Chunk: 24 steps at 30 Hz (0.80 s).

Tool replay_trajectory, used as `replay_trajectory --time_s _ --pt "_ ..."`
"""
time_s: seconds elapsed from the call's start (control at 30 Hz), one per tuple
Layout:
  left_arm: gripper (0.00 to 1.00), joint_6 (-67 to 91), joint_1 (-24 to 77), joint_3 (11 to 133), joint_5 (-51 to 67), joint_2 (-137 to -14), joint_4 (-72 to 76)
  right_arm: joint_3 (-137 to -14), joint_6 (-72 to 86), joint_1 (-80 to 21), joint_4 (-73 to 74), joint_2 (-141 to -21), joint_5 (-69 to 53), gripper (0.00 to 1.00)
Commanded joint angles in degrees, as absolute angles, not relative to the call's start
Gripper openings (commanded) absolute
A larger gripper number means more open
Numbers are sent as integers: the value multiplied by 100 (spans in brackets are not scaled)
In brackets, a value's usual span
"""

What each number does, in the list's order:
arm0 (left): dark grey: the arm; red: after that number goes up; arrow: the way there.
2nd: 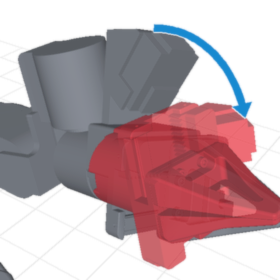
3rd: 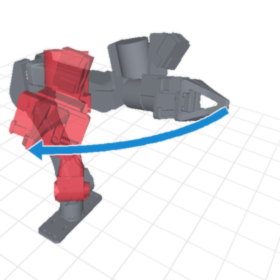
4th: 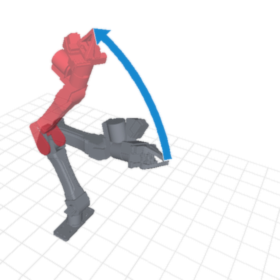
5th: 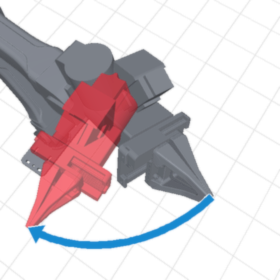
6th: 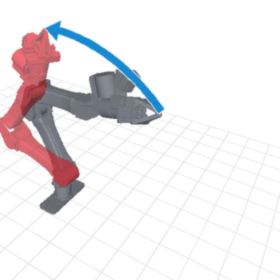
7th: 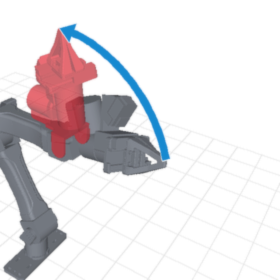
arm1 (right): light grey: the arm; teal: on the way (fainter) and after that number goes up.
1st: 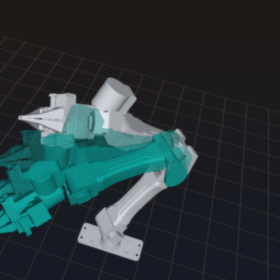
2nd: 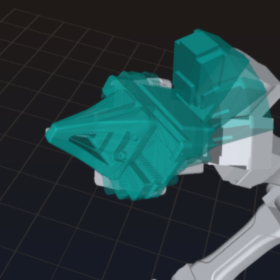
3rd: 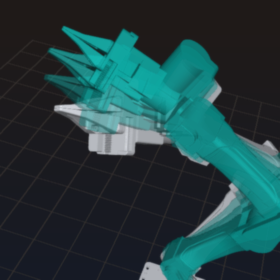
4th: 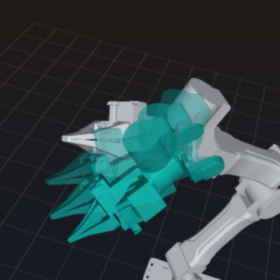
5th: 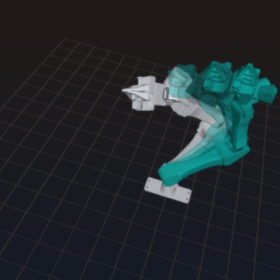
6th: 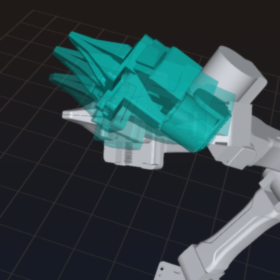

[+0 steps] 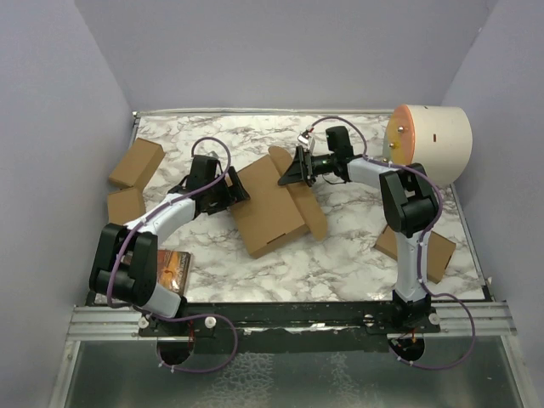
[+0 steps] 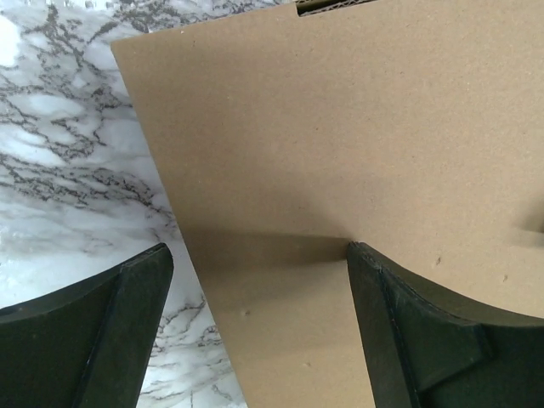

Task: Fold the paper box

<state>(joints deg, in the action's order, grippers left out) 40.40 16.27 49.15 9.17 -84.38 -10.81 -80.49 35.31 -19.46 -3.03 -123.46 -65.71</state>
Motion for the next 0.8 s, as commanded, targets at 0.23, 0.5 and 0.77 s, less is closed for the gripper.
replay_trajectory --time_s 0.23,0.5,0.77 --pt "83 3145 1637 5676 269 -9323 -1420 -8925 553 -1730 2017 -12318 -5540 87" --pt "83 2752 1638 6301 83 -10205 -1499 -8760 -927 -1600 2607 -11805 -4675 88" --pt "84 2386 1516 7024 335 -10863 -1465 -7818 -2798 -1599 2604 -10528 -4757 87"
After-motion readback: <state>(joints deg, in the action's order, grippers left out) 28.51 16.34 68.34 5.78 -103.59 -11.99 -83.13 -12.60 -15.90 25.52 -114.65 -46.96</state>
